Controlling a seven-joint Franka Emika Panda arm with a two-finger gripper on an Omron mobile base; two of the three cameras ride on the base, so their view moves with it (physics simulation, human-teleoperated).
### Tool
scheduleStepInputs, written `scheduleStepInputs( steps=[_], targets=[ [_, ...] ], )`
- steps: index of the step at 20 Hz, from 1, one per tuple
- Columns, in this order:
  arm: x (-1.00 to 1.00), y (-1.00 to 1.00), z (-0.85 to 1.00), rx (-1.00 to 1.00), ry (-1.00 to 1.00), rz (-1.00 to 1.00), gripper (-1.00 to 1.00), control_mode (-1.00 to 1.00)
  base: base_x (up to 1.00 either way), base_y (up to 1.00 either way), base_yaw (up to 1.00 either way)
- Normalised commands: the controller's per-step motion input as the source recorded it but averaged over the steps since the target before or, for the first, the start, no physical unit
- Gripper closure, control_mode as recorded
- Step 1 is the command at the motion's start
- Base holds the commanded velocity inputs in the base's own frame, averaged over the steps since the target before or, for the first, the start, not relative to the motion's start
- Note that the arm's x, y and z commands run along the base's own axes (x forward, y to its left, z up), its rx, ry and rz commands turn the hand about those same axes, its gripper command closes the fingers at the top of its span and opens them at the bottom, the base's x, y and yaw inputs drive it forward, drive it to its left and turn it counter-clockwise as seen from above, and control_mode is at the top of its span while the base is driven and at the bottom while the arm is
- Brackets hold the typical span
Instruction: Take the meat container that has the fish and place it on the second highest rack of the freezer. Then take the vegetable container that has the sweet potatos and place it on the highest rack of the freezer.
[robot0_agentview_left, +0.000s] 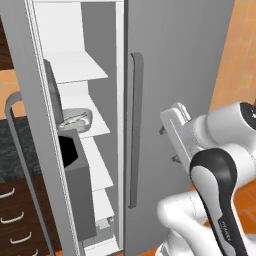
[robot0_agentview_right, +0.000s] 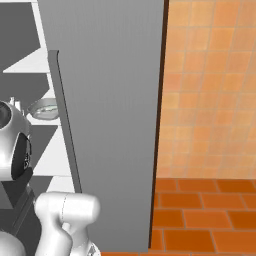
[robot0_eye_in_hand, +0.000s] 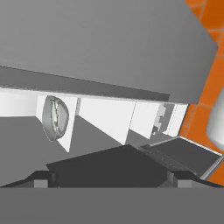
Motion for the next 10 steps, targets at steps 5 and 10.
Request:
scheduleStepInputs(
  steps=[5, 10],
  targets=[
    [0.1, -0.02, -0.17, 0.0, 0.05, -0.01, -1.0, -1.0, 0.0, 0.0, 0.0],
    [0.0, 0.0, 0.0, 0.0, 0.0, 0.0, -1.0, 1.0, -0.06, -0.54, 0.29]
  ],
)
